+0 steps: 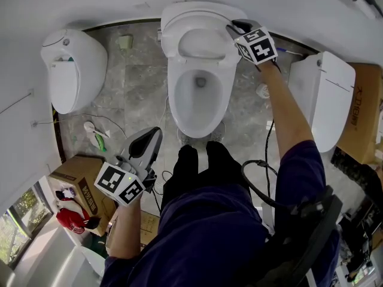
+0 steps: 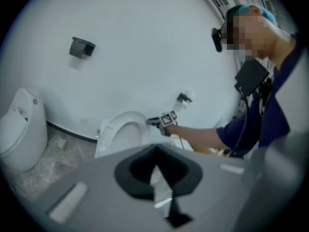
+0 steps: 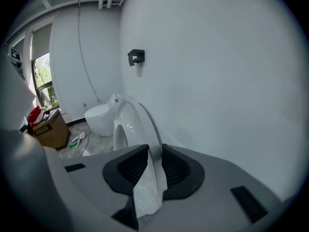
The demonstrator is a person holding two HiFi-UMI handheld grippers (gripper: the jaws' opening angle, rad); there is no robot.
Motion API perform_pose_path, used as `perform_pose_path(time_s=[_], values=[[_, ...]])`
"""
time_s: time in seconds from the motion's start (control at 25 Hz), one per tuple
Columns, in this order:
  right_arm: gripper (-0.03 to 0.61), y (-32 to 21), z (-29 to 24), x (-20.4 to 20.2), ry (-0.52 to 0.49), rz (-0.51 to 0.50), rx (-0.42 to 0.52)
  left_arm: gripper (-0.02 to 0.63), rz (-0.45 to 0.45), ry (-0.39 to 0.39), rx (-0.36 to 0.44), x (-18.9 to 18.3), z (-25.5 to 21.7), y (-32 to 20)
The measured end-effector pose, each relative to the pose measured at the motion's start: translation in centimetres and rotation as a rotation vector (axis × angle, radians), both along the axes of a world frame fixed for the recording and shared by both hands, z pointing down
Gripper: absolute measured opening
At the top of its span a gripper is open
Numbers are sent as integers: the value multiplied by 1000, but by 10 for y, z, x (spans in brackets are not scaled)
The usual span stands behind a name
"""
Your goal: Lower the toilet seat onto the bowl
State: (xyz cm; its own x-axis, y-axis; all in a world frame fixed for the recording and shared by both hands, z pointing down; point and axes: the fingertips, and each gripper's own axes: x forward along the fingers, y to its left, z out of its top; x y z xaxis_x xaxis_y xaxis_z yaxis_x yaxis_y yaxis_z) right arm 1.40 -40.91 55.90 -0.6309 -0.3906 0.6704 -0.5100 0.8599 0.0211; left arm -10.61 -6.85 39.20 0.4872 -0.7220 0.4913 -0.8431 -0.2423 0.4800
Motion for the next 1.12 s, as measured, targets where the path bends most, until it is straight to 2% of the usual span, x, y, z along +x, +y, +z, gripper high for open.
perform_pose_path(time_s=[0.4, 0.68, 1.12], values=[[77, 8, -4, 2, 1, 4, -15, 3, 4, 9, 6, -2, -1, 6], [78, 32, -10, 5, -37, 44, -27, 3, 27, 25, 25, 3, -4, 8], [83, 64, -15, 11, -37, 40, -34, 3, 46, 35, 46, 8, -10, 21]])
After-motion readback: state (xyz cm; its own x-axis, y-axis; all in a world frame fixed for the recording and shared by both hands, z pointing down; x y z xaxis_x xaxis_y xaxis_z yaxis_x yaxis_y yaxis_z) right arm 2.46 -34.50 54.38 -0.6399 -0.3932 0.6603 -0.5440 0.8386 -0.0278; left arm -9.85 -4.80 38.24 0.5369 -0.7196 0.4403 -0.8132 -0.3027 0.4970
